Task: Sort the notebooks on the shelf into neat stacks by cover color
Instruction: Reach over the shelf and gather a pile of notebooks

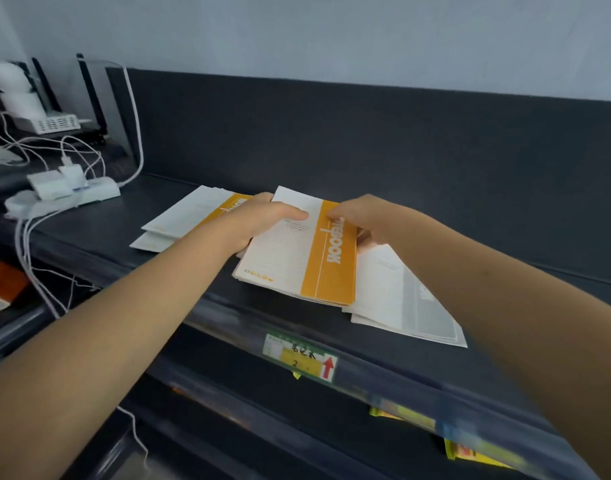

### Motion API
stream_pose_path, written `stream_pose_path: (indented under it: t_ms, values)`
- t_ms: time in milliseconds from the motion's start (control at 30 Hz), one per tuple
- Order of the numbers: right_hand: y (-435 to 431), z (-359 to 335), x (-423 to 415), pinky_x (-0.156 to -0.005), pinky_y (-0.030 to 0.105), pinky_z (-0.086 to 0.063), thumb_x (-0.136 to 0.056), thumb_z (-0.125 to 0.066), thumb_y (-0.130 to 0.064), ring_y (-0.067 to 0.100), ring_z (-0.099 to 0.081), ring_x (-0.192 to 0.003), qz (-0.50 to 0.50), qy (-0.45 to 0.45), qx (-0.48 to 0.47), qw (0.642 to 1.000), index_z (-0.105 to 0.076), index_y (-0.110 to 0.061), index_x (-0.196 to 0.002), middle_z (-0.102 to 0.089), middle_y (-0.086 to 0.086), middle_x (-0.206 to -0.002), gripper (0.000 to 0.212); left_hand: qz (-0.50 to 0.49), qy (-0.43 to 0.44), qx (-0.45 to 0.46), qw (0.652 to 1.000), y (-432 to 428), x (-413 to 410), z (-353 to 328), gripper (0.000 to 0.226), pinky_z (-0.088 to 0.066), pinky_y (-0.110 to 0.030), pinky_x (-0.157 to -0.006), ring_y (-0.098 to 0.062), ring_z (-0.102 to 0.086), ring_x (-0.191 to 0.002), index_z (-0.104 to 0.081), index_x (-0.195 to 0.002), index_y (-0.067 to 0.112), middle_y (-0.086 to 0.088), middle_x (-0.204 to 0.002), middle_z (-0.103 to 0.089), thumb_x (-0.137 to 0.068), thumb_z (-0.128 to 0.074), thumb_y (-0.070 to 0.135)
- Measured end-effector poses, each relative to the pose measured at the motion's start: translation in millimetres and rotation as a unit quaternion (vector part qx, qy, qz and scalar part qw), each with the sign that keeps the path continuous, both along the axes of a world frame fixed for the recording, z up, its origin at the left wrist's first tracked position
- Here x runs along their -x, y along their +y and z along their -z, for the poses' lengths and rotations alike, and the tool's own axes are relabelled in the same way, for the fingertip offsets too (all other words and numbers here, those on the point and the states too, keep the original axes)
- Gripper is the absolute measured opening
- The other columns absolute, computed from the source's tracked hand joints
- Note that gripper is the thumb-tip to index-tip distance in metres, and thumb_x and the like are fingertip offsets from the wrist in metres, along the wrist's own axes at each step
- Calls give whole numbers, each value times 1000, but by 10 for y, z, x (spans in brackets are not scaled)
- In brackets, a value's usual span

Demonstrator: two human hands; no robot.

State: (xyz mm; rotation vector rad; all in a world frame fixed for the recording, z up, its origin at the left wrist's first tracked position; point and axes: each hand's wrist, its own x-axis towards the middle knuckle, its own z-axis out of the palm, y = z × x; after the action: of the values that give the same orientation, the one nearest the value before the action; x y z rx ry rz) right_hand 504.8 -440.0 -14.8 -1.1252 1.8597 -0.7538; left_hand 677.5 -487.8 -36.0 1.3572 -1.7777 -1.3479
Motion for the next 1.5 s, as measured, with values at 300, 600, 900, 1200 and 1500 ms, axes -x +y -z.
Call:
stream_pose_path:
  t_ms: [300,600,900,1200,1500]
  values:
    - [-589,70,-548,-54,31,-55,-95,-57,-28,20,-68,-76,-16,35,-9,999,-57,-12,-98,-68,8,-93,16,16,-46,-18,999,-642,-536,62,34,-56,-34,-76,-20,-73,-86,-68,-108,16,-1,-97,-75,-84,-72,40]
    - [-1170,81,-1401,-51,26,-43,-89,-66,-26,16,-58,-67,58,57,0,997,-49,-14,-84,-60,5,-83,22,44,-89,-20,995,-1383,-1240,72,69,-47,-28,-58,-20,-68,-85,-53,-130,13,-4,-106,-68,-78,-72,53]
    - [-1445,306,-1505,-62,23,-46,-83,-71,-27,12,-51,-68,138,261,48,954,-52,-7,-98,-54,5,-88,32,52,-255,186,947,-1673,-1371,165,65,-50,-43,-92,-25,-57,-111,-50,-130,17,-3,-125,-57,-80,-67,55]
    - [-757,224,-1034,-83,41,-53,-83,-59,-7,32,-59,-101,208,403,60,889,-59,0,-116,-60,14,-112,34,193,-211,321,903,-1132,-802,-68,47,-45,-44,-98,-20,-59,-106,-55,-122,18,3,-116,-63,-84,-69,42]
    - [903,120,-46,-93,44,-43,-88,-57,-27,33,-43,-117,284,469,24,836,-50,-11,-127,-44,12,-125,42,288,-235,404,836,0,453,-113,52,-45,-38,-92,-23,-56,-111,-53,-124,19,1,-121,-60,-83,-66,47]
